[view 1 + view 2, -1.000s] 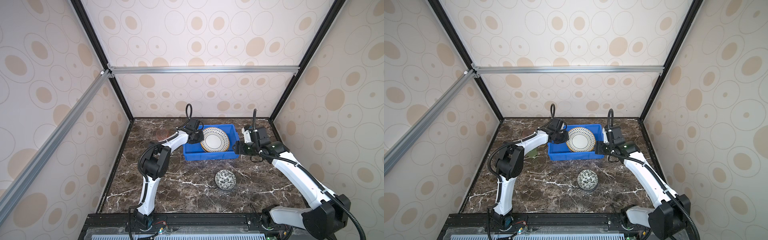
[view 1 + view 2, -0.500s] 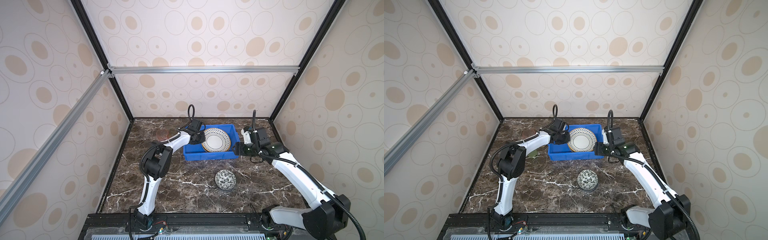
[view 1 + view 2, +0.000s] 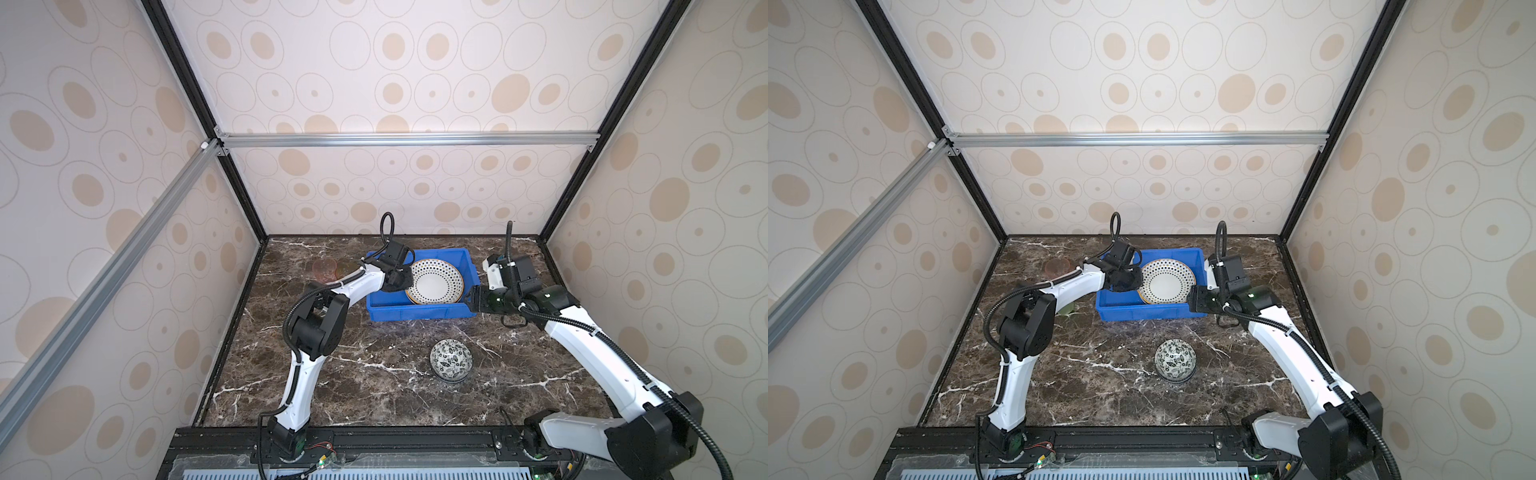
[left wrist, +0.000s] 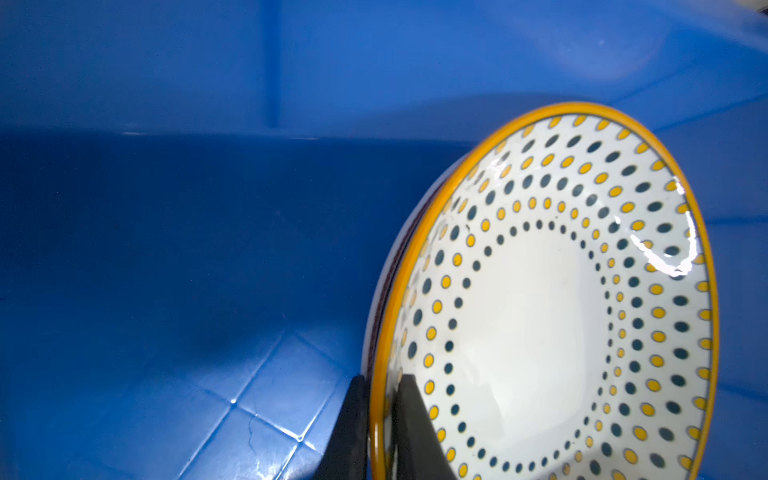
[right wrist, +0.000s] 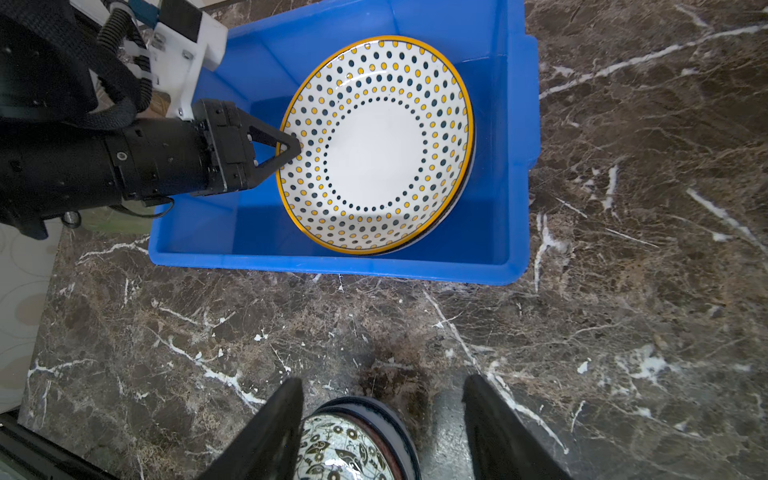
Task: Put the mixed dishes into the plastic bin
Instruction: 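Press the dotted plate down flat onto the striped plate with the left gripper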
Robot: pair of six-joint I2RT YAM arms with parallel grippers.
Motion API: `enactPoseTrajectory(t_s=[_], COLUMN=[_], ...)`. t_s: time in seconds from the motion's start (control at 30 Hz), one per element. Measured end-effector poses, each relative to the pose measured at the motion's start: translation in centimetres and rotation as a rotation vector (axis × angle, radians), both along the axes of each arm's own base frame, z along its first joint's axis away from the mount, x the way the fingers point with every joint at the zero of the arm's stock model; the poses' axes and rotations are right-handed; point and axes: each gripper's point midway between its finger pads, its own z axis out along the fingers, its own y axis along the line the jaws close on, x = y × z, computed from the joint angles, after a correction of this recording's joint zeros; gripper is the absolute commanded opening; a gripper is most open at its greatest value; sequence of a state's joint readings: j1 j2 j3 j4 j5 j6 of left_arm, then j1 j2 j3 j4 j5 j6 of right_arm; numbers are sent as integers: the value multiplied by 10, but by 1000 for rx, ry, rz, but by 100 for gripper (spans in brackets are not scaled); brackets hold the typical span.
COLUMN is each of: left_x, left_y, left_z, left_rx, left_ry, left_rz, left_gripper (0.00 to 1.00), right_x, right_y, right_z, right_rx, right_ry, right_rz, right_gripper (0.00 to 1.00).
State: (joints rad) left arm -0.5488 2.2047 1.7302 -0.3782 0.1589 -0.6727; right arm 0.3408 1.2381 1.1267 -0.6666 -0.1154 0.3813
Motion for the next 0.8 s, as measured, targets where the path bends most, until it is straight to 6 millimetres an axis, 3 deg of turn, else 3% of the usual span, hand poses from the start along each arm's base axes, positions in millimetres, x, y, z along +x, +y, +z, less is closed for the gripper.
enactPoseTrajectory(t_s=[0.8], left_x=[-11], left_y=[-3], left_z=[-4], left_rx=[70], left_ry=[5], left_rz=[-26], left_gripper=[22], right_x=[-10], right_y=[-1], right_z=[2], right_rx=[16], right_ry=[7], right_rz=[4], right_gripper=[65])
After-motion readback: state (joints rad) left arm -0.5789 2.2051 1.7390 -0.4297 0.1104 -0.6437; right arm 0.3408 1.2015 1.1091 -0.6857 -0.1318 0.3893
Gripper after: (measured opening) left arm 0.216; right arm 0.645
